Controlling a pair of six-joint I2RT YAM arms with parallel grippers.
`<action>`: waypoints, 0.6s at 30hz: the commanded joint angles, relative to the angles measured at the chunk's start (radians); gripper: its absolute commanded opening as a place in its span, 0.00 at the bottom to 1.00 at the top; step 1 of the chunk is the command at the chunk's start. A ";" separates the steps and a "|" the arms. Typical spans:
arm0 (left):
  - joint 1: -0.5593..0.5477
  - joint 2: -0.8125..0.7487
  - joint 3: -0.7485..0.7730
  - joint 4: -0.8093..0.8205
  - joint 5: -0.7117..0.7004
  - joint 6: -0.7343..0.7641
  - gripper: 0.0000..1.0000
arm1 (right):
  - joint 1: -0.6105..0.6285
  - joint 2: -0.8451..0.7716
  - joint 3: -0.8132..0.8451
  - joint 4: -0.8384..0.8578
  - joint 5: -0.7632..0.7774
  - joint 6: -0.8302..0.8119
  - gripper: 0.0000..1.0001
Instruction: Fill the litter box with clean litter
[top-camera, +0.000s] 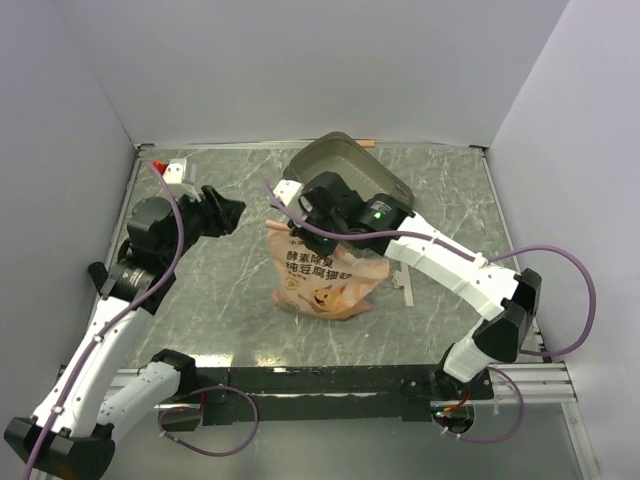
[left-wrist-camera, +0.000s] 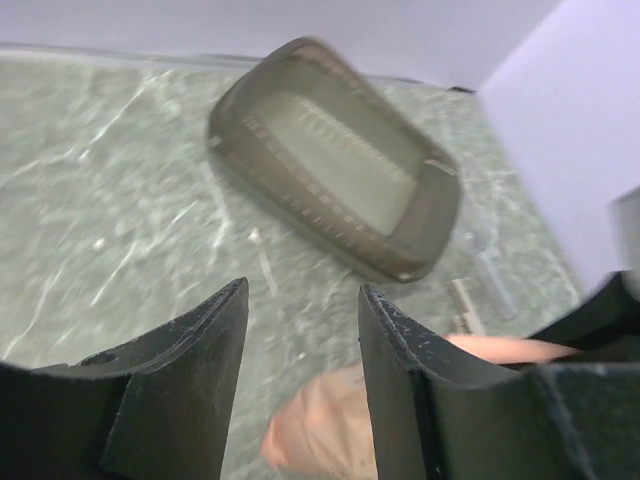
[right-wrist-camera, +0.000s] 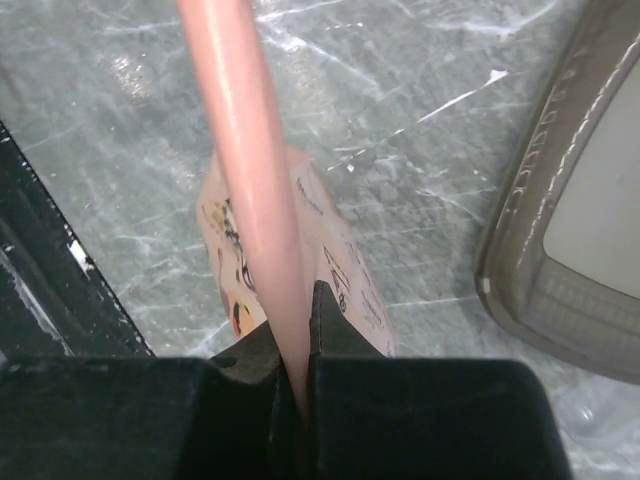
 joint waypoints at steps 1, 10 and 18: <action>0.000 -0.043 -0.049 -0.069 -0.117 -0.008 0.53 | 0.058 -0.012 0.219 0.234 0.206 0.045 0.00; 0.000 -0.077 -0.065 -0.103 -0.184 0.029 0.53 | 0.096 0.130 0.453 0.183 0.299 0.019 0.00; 0.000 -0.094 -0.102 -0.092 -0.184 0.026 0.54 | 0.107 0.182 0.287 0.295 0.306 0.054 0.00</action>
